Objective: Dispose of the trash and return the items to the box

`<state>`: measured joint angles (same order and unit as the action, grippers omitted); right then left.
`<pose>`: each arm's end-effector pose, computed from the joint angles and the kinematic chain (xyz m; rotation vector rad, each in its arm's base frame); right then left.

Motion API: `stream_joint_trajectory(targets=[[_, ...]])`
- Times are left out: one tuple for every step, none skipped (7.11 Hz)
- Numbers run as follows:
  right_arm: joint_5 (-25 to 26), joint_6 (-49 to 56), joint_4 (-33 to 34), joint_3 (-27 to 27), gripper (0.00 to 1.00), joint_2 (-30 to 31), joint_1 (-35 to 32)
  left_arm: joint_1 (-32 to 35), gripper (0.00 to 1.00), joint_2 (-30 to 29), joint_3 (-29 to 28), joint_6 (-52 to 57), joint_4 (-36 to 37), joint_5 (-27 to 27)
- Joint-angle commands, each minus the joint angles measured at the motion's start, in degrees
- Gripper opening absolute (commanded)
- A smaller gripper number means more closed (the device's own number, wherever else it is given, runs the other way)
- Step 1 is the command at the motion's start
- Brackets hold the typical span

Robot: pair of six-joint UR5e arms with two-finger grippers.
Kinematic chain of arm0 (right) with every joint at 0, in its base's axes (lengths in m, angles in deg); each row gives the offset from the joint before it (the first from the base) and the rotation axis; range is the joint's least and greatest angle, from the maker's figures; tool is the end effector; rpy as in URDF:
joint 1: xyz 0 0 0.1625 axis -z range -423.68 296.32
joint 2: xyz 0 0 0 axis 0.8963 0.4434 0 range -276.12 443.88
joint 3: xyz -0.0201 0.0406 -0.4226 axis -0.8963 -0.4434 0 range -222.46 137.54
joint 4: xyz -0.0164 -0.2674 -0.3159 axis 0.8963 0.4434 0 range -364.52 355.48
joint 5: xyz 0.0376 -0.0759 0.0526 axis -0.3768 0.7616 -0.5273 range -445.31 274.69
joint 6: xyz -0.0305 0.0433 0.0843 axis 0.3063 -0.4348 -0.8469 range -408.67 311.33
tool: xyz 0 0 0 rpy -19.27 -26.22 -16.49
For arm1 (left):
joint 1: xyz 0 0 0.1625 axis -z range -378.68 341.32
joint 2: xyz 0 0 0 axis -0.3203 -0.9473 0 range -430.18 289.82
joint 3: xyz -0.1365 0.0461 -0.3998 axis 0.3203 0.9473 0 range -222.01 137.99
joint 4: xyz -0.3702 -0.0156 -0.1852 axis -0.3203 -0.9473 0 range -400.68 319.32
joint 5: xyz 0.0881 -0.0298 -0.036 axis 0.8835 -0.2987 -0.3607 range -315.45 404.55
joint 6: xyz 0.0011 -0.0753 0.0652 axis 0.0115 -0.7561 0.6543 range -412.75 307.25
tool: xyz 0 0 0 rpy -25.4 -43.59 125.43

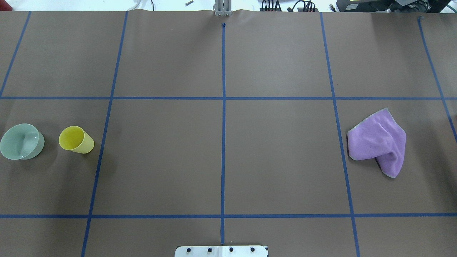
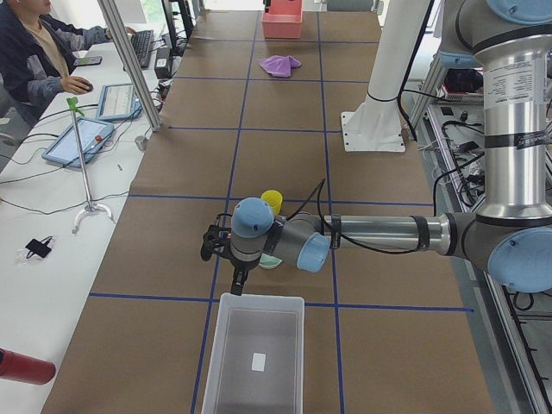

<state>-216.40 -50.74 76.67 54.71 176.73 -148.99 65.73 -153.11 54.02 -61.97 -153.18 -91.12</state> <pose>0.0280 -0.4880 0.6078 0.1769 -0.7259 -0.1259 -0.0173 -0.4619 0.6197 0.2497 0.8261 0.0898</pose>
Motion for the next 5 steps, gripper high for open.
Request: stream_joint_trajectory(targets=[[-0.1,3.4,0.9,1.2,1.0,2.8,-1.6,-2.3,0.98,0.5,0.5,0.5,-5.9,2.6],[-0.3,3.4,0.6,0.7,1.0,3.0,-1.5,-2.3,0.98,1.0,-0.1,0.5,-6.1,2.5],[-0.6,3.4,0.4,0.7,1.0,3.0,-1.5,-2.1,0.98,3.4,0.5,0.5,-7.5,1.4],[-0.6,3.3,0.3,0.7,1.0,2.9,-1.5,-2.3,0.98,3.1,0.1,-0.4,-7.3,1.1],[-1.7,3.3,0.3,1.1,1.0,3.0,-1.5,-2.4,0.98,3.3,0.5,-0.4,-7.6,1.1]])
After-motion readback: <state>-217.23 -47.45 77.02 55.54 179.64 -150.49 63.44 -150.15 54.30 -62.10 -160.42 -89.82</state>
